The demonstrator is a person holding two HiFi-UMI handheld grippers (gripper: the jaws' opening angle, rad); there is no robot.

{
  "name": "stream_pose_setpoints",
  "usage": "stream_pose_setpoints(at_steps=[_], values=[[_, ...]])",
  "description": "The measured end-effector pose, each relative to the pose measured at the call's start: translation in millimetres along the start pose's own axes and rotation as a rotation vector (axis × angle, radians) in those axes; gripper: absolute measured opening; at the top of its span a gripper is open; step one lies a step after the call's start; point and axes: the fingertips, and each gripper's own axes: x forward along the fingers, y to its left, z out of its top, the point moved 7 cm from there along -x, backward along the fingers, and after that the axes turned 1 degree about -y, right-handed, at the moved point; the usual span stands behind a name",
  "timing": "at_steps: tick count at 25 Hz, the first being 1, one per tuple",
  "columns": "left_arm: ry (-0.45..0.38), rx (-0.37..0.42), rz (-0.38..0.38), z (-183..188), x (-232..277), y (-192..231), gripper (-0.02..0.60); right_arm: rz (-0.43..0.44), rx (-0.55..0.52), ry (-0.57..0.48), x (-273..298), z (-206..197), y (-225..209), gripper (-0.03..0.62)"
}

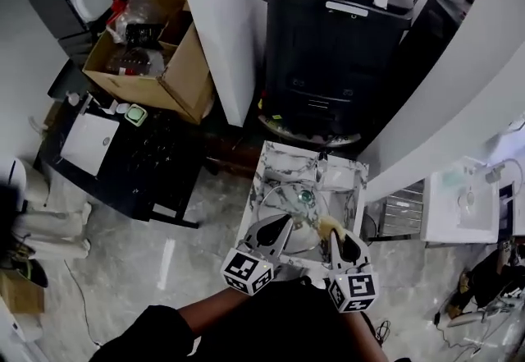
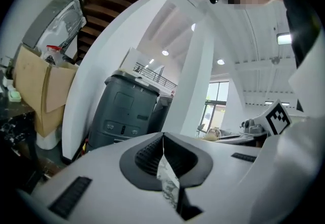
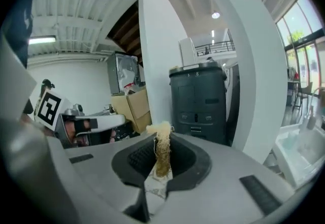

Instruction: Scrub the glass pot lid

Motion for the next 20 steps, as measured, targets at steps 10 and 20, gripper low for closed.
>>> stream_pose_setpoints(at_steps=[10,20], values=[[-0.079,0.074,-0.002,21.9,52.9,-70.9,0.017,0.005,-0.065,-0.118,-32.3,29.6,-58.3,0.058],[-0.029,0.104,-0.026,10.3,44.7,-73.1,0.017,0.099,-0.023,-0.126,-21.2,24.5,-39.3,0.058]])
